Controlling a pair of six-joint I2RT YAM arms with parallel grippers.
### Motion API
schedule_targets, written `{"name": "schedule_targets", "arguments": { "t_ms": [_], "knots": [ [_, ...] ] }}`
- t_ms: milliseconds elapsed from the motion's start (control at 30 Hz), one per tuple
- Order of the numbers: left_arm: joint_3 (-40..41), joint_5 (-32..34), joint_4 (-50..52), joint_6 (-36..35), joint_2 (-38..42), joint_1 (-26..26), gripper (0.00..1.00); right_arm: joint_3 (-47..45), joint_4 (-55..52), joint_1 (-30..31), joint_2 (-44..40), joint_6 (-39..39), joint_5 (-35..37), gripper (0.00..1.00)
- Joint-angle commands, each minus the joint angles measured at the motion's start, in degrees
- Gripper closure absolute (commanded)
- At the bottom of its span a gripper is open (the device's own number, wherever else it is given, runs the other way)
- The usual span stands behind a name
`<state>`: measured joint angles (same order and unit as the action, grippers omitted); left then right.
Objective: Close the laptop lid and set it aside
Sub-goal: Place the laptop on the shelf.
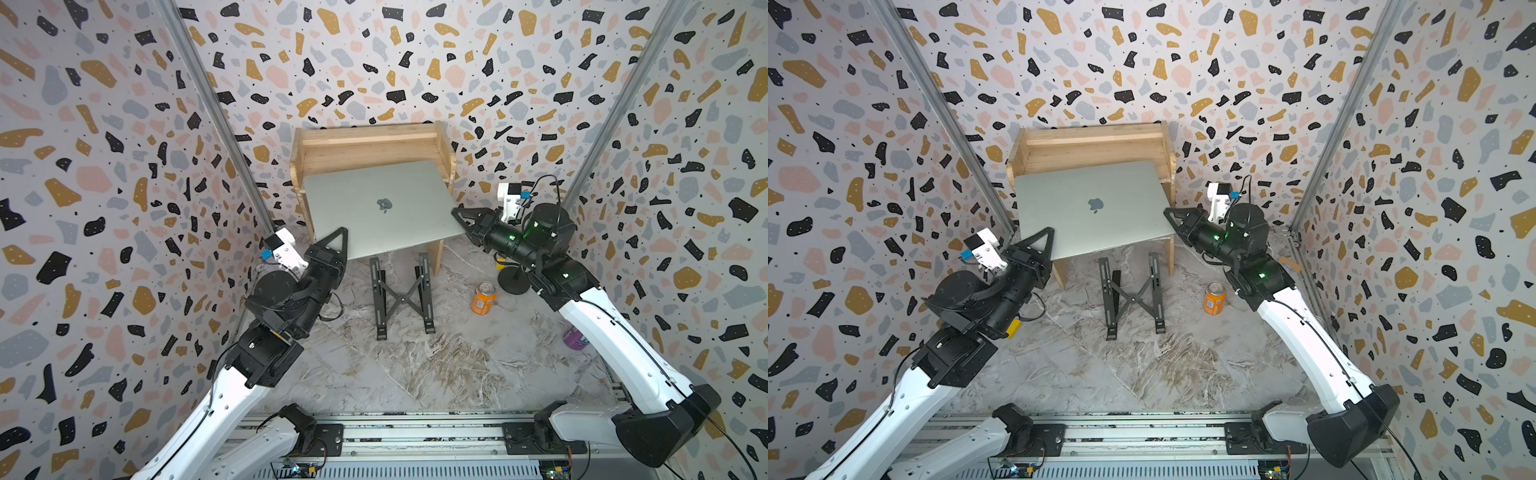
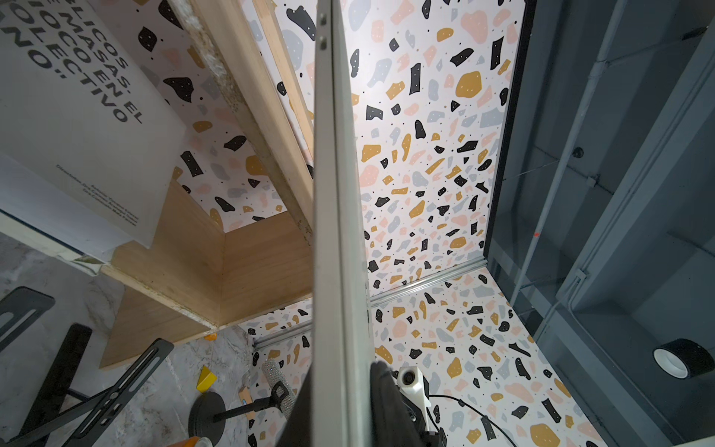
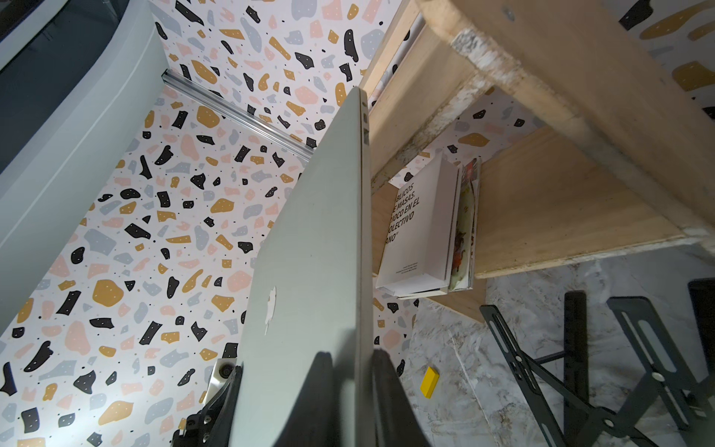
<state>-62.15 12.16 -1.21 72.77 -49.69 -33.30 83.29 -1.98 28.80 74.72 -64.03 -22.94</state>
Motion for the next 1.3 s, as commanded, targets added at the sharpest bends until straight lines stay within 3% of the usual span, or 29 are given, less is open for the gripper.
{"name": "schedule_targets", "arguments": {
  "t_ms": [0,400,833,1000,1267],
  "knots": [
    [-0.4,-6.2,0.92,-3.78,-5.81,1.57,1.0,5.44,3.55,2.82,-0.57,3.46,-14.21,1.0],
    [-5.94,-13.22,-3.1,2.87,-15.15,10.82,1.0,16.4,3.37,0.68,10.07,1.31,-16.71,1.0],
    [-9.32,-14.55,-5.38,8.4,-21.67,14.32,1.0,26.44,-2.19,0.54,17.51,2.08,-15.81,0.99],
    [-10.73,-15.08,-5.82,10.15,-24.31,15.69,1.0,30.07,-6.49,-0.09,19.55,3.94,-14.9,0.85],
    [-12.56,-15.35,-6.34,10.92,-27.2,16.87,1.0,32.59,-12.17,-2.24,19.84,7.21,-13.57,0.49]
  ]
}}
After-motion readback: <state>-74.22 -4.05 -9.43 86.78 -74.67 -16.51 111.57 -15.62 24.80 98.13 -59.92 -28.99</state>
